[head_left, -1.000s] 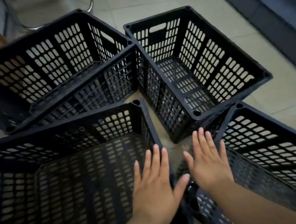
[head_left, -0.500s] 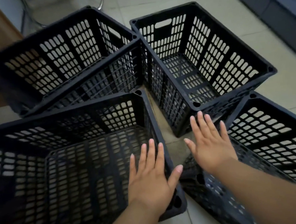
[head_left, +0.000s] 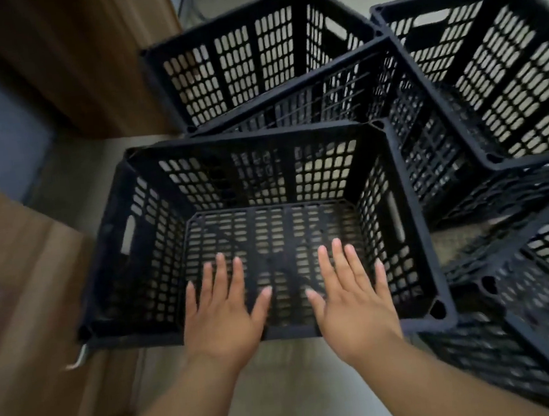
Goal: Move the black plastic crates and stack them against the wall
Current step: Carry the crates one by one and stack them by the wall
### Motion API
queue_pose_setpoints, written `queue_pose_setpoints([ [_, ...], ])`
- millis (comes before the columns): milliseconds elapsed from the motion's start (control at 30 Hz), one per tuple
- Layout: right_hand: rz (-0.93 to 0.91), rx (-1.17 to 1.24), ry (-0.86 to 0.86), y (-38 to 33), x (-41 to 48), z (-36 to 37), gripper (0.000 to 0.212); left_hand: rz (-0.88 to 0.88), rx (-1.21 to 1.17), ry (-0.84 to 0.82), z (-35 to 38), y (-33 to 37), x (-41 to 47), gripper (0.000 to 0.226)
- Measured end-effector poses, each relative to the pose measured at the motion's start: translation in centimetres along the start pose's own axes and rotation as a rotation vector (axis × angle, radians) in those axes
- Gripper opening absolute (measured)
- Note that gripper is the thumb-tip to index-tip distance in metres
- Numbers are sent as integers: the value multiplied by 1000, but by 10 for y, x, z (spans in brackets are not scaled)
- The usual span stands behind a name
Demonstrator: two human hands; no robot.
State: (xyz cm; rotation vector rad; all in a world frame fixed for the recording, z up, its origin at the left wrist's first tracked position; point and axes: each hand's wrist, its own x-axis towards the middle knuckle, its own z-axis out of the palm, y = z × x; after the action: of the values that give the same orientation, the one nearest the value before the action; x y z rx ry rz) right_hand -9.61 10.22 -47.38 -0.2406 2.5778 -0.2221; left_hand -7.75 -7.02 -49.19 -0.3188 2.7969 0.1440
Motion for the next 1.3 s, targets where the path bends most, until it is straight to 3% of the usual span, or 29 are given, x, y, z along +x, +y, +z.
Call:
queue_pose_setpoints([
  [200,61,2,-46,-3,2,4,60,31,-38,-110,5,-4,-2,72],
  [633,124,45,-57,-3,-104,67,63,163,45,-99,32,-12,-115,77],
  [733,150,26,-85,0,-134,85,64,146,48,15,53,-17,-147,83],
  [800,166,12,-109,4,-153,95,64,118,-29,-77,60,-18,-168,85],
  [900,185,-12,-145,10,-183,111,69,221,-54,-108,73,-17,-201,87],
  [1000,170,-13,-4,20,-219,134,79,251,-60,-136,84,-16,-238,92],
  [1067,172,72,-37,30,-246,155,86,287,-83,-199,92,-16,-266,98],
  [1133,141,61,101,46,-261,181,75,313,-92,-195,96,-21,-284,99],
  [1200,171,69,100,51,-272,165,74,289,-78,-174,97,-30,-283,96],
  [1300,256,-167,274,72,-251,134,73,200,54,-56,75,-46,-258,91],
])
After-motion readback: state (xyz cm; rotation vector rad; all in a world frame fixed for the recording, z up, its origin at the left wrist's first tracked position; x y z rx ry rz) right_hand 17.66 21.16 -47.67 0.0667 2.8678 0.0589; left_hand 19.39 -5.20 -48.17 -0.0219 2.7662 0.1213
